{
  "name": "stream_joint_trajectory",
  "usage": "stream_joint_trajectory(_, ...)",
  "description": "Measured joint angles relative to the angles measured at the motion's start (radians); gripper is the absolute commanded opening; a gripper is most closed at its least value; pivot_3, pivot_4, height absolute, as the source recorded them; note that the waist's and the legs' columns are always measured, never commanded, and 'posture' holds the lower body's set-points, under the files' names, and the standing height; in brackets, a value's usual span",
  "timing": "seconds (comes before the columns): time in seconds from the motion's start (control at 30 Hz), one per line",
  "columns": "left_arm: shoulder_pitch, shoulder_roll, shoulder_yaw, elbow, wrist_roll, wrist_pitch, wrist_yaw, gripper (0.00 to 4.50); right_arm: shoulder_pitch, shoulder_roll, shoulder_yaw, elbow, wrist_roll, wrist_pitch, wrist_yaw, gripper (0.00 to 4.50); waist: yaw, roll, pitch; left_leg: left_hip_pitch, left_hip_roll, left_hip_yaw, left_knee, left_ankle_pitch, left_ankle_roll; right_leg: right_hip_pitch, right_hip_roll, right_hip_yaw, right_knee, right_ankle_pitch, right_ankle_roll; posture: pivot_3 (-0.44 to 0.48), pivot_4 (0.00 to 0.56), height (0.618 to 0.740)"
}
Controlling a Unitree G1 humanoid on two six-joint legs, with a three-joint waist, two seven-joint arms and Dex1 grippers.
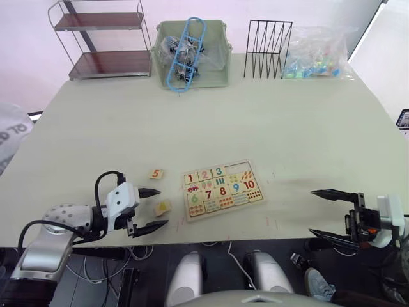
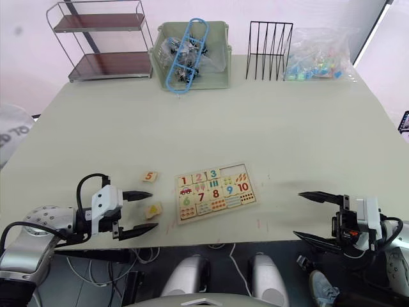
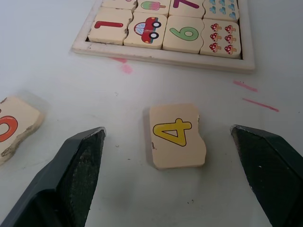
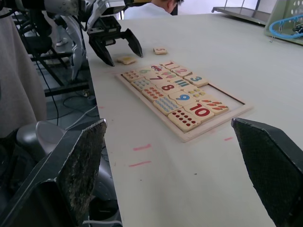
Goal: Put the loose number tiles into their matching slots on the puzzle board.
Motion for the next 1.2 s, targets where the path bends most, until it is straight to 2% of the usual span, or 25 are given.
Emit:
stream_joint_trajectory(0.07, 0.008, -0.008, 0.000, 0.007, -0.008, -0.011, 0.001, 3.12, 0.003, 0.000, 0.000, 0.000, 0.000, -0.003, 0.000, 4.50, 0.000, 0.001, 0.000, 0.000, 0.000, 0.000, 0.000, 0.000, 0.000, 0.000, 0.000, 0.000, 0.000, 0.000, 0.000, 0.000, 0.150, 0.740)
stream_joint_trajectory(0.17, 0.009, -0.008, 0.000, 0.020, -0.014, -0.019, 0.005, 1.59, 0.005, 0.000, 0.001, 0.000, 0.000, -0.004, 0.000, 4.50, 0.000, 0.001, -0.001, 0.001, 0.000, 0.000, 0.000, 0.000, 0.000, 0.000, 0.000, 0.000, 0.000, 0.000, 0.000, 0.000, 0.150, 0.740)
stream_joint_trajectory(0.23, 0.009, -0.008, 0.000, 0.025, -0.015, -0.026, 0.008, 0.97, 0.006, 0.000, 0.001, 0.000, 0.000, -0.005, 0.000, 4.50, 0.000, 0.001, -0.001, 0.001, 0.000, 0.000, 0.000, 0.000, 0.000, 0.000, 0.000, 0.000, 0.000, 0.000, 0.000, 0.000, 0.150, 0.740)
stream_joint_trajectory(0.67, -0.016, 0.002, 0.002, 0.033, -0.056, -0.018, -0.028, 0.97, 0.008, 0.021, 0.001, 0.000, 0.000, -0.016, -0.016, 4.50, 0.000, 0.000, 0.000, 0.000, 0.000, 0.000, 0.000, 0.000, 0.000, 0.000, 0.000, -0.001, 0.000, 0.000, 0.000, 0.000, 0.150, 0.740)
stream_joint_trajectory(0.93, -0.104, 0.076, 0.023, -0.012, -0.124, 0.075, -0.100, 0.97, 0.039, 0.077, -0.003, -0.013, -0.002, -0.048, -0.084, 4.50, 0.000, -0.001, 0.001, -0.001, 0.000, 0.000, 0.000, 0.000, 0.000, 0.000, 0.000, 0.000, 0.000, 0.000, 0.000, 0.000, 0.150, 0.740)
stream_joint_trajectory(1.07, -0.209, 0.136, 0.001, -0.039, -0.133, 0.162, -0.133, 0.97, 0.074, 0.098, -0.007, -0.033, -0.005, -0.071, -0.117, 4.50, 0.001, -0.001, 0.001, -0.001, 0.000, 0.001, 0.000, 0.000, 0.000, 0.000, 0.000, -0.001, 0.000, 0.000, 0.000, 0.000, 0.150, 0.740)
stream_joint_trajectory(1.2, -0.360, 0.147, -0.059, -0.057, -0.146, 0.289, -0.135, 0.97, 0.095, 0.110, -0.012, -0.044, -0.013, -0.090, -0.149, 4.50, 0.001, -0.002, 0.002, -0.001, -0.001, 0.001, 0.000, 0.000, 0.000, 0.000, 0.001, -0.001, 0.000, 0.000, 0.001, 0.000, 0.150, 0.740)
